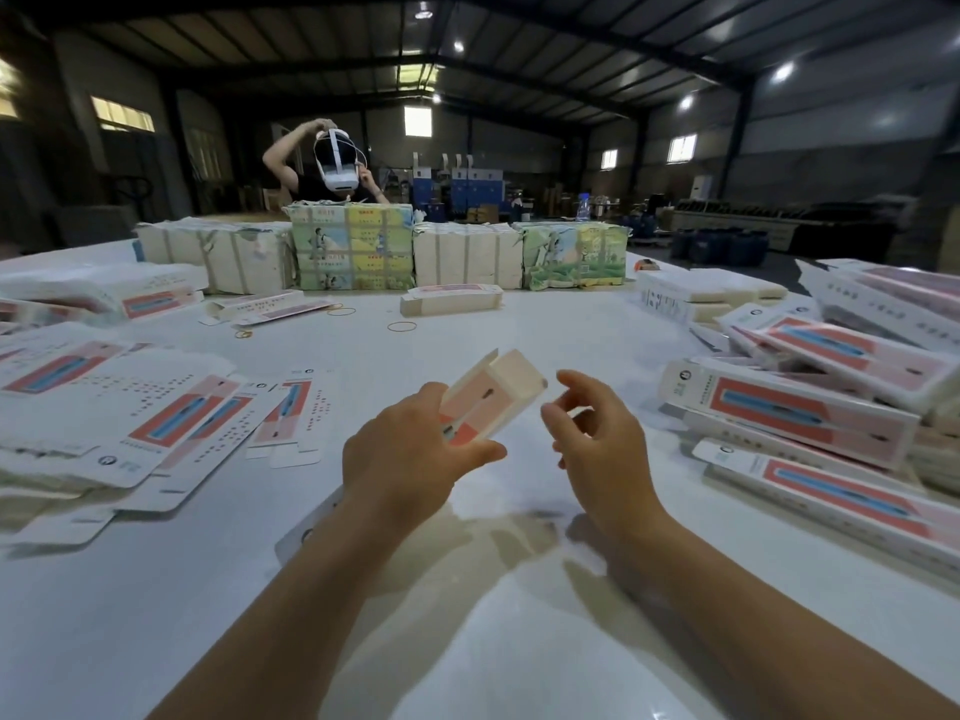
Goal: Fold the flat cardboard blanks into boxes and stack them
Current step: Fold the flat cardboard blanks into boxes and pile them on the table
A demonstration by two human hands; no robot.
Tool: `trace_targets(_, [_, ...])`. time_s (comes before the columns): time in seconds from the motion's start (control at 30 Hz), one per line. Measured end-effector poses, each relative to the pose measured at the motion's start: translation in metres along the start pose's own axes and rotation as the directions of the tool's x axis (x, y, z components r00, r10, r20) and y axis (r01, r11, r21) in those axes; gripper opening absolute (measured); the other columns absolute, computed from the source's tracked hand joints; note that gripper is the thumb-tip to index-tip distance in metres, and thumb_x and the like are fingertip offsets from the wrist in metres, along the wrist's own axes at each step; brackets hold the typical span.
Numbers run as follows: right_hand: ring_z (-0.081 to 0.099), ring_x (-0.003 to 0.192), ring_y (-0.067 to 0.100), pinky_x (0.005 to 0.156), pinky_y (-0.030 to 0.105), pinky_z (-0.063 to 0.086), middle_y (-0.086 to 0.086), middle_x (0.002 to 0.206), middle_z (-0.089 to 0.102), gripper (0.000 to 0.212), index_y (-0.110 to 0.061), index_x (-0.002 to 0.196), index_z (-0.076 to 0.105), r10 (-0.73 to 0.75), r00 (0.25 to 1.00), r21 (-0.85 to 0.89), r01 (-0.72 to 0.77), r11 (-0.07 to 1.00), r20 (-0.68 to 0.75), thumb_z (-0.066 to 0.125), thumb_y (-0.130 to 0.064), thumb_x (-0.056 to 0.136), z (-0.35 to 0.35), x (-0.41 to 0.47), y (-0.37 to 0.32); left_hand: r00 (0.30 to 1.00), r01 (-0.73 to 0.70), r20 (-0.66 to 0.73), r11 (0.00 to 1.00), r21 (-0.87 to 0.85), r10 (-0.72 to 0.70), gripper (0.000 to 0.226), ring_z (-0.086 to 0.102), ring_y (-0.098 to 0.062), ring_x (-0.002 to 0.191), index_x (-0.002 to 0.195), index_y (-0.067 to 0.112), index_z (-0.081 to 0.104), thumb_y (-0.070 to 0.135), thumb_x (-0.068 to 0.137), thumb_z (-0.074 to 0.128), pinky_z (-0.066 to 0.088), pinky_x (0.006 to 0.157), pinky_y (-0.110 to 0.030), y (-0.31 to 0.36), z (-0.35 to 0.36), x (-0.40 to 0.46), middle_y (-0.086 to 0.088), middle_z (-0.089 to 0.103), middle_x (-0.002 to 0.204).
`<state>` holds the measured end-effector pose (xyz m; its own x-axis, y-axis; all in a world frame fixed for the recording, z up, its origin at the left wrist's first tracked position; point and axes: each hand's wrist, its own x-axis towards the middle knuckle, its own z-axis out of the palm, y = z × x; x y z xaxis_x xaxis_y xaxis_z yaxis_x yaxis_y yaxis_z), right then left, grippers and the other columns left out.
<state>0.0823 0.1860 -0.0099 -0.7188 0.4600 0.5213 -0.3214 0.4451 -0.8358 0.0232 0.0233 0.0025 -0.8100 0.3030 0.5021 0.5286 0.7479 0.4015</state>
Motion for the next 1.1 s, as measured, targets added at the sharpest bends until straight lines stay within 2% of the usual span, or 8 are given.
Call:
trace_targets(0.1, [0.058, 0.076, 0.005, 0.073, 0.037, 0.055, -0.006, 0.092, 0.058, 0.026, -0.021, 0.115, 0.065, 0.014, 0.999, -0.017, -0.014, 1.0, 0.03, 0.059, -0.013, 0.091, 0.003, -0.002, 0.0, 0.999, 0.028, 0.046, 0.999, -0.022, -0.027, 0.061, 0.054, -0.014, 0.077, 0.115, 0.032, 0.051, 0.07, 0.069, 0.063, 0.044, 0.061, -0.026, -0.001, 0.0, 0.001, 0.009, 0.063, 0.104])
trace_targets(0.27, [0.056, 0.07, 0.005, 0.064, 0.022, 0.049, -0.009, 0.089, 0.059, 0.035, -0.046, 0.084, 0.068, 0.018, 0.991, 0.077, -0.028, 0.997, 0.131, 0.058, -0.014, 0.092, 0.006, -0.008, -0.003, 0.993, -0.008, 0.114, 1.0, -0.016, 0.01, 0.057, 0.055, -0.012, 0.075, 0.111, 0.033, 0.052, 0.072, 0.07, 0.06, 0.04, 0.058, -0.023, 0.004, 0.003, -0.002, 0.014, 0.057, 0.091])
trace_targets(0.4, [0.054, 0.057, 0.006, 0.056, 0.016, 0.044, -0.01, 0.074, 0.06, 0.029, -0.028, 0.067, 0.073, 0.037, 0.99, 0.128, -0.055, 0.99, 0.139, 0.062, -0.012, 0.089, 0.005, -0.007, -0.003, 0.989, -0.038, 0.144, 0.999, -0.014, 0.04, 0.054, 0.056, -0.011, 0.077, 0.111, 0.034, 0.052, 0.07, 0.072, 0.06, 0.043, 0.06, -0.024, 0.0, 0.003, -0.003, 0.013, 0.059, 0.094])
trace_targets(0.5, [0.056, 0.057, 0.01, 0.054, 0.02, 0.047, -0.005, 0.07, 0.061, 0.017, -0.015, 0.09, 0.074, 0.067, 0.984, 0.143, -0.091, 0.986, 0.163, 0.06, -0.006, 0.089, 0.004, -0.006, -0.001, 0.981, -0.075, 0.181, 0.997, 0.001, 0.074, 0.056, 0.056, -0.01, 0.078, 0.116, 0.033, 0.05, 0.068, 0.073, 0.061, 0.049, 0.067, -0.025, -0.002, 0.004, -0.004, 0.011, 0.06, 0.103])
trace_targets(0.63, [0.059, 0.063, 0.01, 0.055, 0.02, 0.05, -0.005, 0.075, 0.057, 0.06, -0.041, 0.137, 0.031, 0.153, 0.952, 0.093, -0.183, 0.979, 0.264, 0.056, -0.009, 0.093, 0.003, -0.002, 0.003, 0.974, -0.115, 0.203, 0.993, 0.04, 0.105, 0.062, 0.056, -0.012, 0.081, 0.121, 0.033, 0.047, 0.068, 0.072, 0.061, 0.051, 0.071, -0.024, -0.004, 0.003, -0.005, 0.01, 0.059, 0.11])
trace_targets(0.7, [0.057, 0.069, 0.013, 0.053, 0.015, 0.046, -0.003, 0.083, 0.057, 0.059, -0.036, 0.143, 0.031, 0.161, 0.936, 0.022, -0.177, 0.984, 0.312, 0.053, -0.01, 0.094, 0.003, -0.002, 0.002, 0.973, -0.136, 0.198, 0.989, 0.064, 0.121, 0.062, 0.056, -0.011, 0.08, 0.122, 0.034, 0.047, 0.068, 0.072, 0.061, 0.051, 0.071, -0.024, -0.005, 0.004, -0.005, 0.01, 0.06, 0.11])
trace_targets(0.97, [0.055, 0.066, 0.01, 0.053, 0.014, 0.042, 0.002, 0.083, 0.064, 0.027, -0.025, 0.101, 0.066, 0.143, 0.947, 0.052, -0.165, 0.985, 0.289, 0.051, -0.004, 0.091, 0.004, -0.005, -0.002, 0.981, -0.139, 0.149, 0.985, 0.097, 0.124, 0.063, 0.058, -0.013, 0.082, 0.117, 0.032, 0.048, 0.071, 0.07, 0.061, 0.054, 0.075, -0.03, -0.005, 0.008, -0.005, 0.011, 0.06, 0.106])
trace_targets(1.1, [0.055, 0.074, 0.009, 0.06, 0.017, 0.041, 0.003, 0.094, 0.063, 0.029, -0.024, 0.104, 0.066, 0.186, 0.941, 0.0, -0.194, 0.981, 0.284, 0.045, -0.006, 0.094, 0.011, -0.008, -0.002, 0.985, -0.128, 0.129, 0.982, 0.136, 0.111, 0.059, 0.055, -0.012, 0.077, 0.112, 0.032, 0.048, 0.073, 0.07, 0.059, 0.051, 0.073, -0.028, -0.005, 0.013, -0.006, 0.012, 0.06, 0.103])
